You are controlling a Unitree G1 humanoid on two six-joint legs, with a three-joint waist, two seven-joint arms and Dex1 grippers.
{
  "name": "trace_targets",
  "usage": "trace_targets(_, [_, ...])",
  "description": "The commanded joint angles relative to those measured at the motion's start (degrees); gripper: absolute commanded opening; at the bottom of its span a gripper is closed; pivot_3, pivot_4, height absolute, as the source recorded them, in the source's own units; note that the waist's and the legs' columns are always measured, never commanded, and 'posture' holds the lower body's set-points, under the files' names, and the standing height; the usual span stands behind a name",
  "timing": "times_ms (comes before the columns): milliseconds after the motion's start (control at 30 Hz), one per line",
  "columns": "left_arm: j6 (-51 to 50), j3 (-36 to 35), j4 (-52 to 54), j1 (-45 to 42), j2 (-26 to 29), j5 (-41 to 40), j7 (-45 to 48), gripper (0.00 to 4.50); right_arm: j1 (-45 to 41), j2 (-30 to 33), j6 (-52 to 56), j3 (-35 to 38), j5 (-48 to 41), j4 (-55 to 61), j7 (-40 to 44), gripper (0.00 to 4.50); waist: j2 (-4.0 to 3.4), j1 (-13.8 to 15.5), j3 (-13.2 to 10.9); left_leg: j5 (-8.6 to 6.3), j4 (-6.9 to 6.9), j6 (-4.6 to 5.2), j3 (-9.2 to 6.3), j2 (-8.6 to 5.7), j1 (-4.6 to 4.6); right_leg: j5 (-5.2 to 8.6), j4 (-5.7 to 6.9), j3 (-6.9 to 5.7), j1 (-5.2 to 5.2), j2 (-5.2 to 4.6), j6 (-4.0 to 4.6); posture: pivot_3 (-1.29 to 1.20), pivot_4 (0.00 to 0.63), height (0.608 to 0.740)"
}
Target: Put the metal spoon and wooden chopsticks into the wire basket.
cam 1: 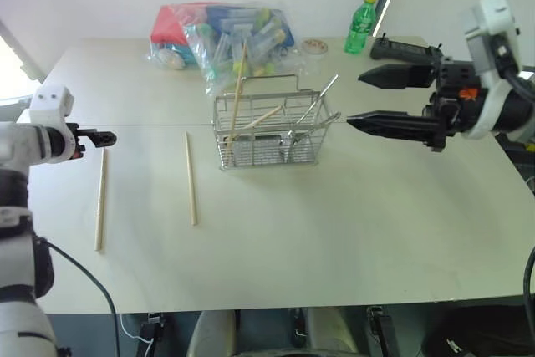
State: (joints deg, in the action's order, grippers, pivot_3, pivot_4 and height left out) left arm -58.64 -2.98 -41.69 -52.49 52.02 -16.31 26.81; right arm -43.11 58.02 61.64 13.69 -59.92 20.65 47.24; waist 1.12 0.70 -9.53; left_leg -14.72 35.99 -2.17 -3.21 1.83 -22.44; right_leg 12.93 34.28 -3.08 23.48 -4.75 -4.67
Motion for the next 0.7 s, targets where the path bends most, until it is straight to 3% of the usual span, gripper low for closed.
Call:
trace_targets(33, [4.2,0.5,-8.9,-4.3,-0.9,4.6,-2.3,4.50,0.0,-0.6,0.4,3.1,-1.8,2.2,-3.6,4.44,0.01,0.0,0.0,0.00,0.00,0.00,0.00,0.00,0.01,0.00,0.01,0.00,0.00,0.00,0.00,0.00,0.150,0.701])
trace_targets(267, [8.5,1.2,-20.5,-6.7,-4.5,8.8,-0.9,4.50,3.0,1.1,2.3,6.4,-7.0,6.1,-6.1,4.44,0.07,-0.1,0.0,0.00,0.01,0.00,0.01,0.01,0.03,-0.01,0.10,-0.01,0.01,0.00,-0.03,0.00,0.150,0.701])
trace_targets(600, [7.5,0.9,-25.4,-7.9,-7.3,11.6,0.7,4.50,8.2,4.1,1.4,8.7,-11.5,9.3,-5.5,4.44,0.01,0.0,0.1,0.00,0.15,-0.01,0.05,-0.02,0.16,0.00,0.12,-0.01,-0.15,-0.11,0.00,0.00,0.150,0.701])
trace_targets(700, [6.8,0.7,-25.3,-8.5,-8.0,11.9,1.2,3.67,7.6,3.8,1.0,7.9,-11.4,8.6,-6.6,4.50,-0.04,0.1,0.1,0.01,0.15,-0.02,0.06,-0.04,0.17,0.00,0.14,-0.02,-0.15,-0.17,0.01,0.00,0.150,0.701])
